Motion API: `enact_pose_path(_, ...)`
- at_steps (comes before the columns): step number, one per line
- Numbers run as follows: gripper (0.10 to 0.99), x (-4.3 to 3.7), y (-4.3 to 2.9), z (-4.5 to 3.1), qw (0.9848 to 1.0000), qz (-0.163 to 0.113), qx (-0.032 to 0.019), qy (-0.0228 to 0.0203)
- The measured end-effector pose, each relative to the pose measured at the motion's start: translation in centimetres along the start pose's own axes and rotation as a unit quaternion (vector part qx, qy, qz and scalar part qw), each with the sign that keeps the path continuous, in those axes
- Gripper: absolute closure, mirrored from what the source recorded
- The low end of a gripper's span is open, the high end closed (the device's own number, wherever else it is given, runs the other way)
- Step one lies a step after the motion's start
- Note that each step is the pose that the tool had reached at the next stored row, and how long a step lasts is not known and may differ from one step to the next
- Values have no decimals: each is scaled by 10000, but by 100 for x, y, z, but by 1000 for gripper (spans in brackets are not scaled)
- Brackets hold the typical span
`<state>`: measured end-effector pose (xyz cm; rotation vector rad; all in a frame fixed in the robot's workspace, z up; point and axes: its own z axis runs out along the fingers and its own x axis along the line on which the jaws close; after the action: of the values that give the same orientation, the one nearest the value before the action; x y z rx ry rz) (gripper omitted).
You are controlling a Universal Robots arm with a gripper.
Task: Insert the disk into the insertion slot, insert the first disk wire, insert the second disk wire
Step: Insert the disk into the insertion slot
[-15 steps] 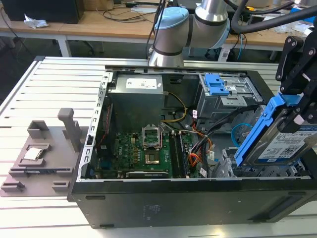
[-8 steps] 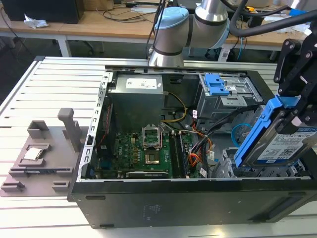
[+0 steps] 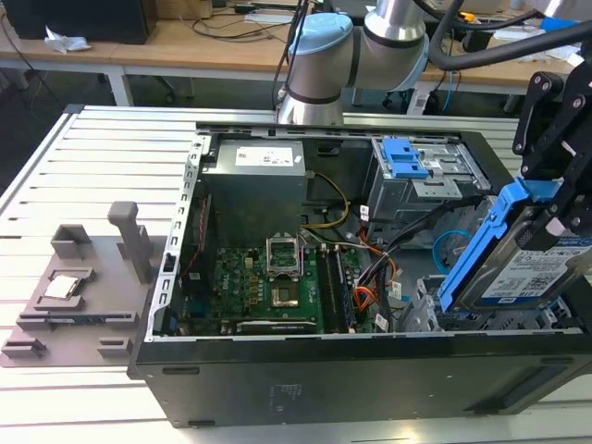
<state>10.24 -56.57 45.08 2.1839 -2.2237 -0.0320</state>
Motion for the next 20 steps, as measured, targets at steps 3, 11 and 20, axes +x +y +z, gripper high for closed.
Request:
enact_pose_path(3, 718, -8, 27, -16, 10000, 0, 14, -2)
enact_pose_path(11, 718, -213, 66, 70, 10000, 8, 14, -9)
enact_pose_path(20, 718, -214, 60, 252, 9999, 154, 10, -1)
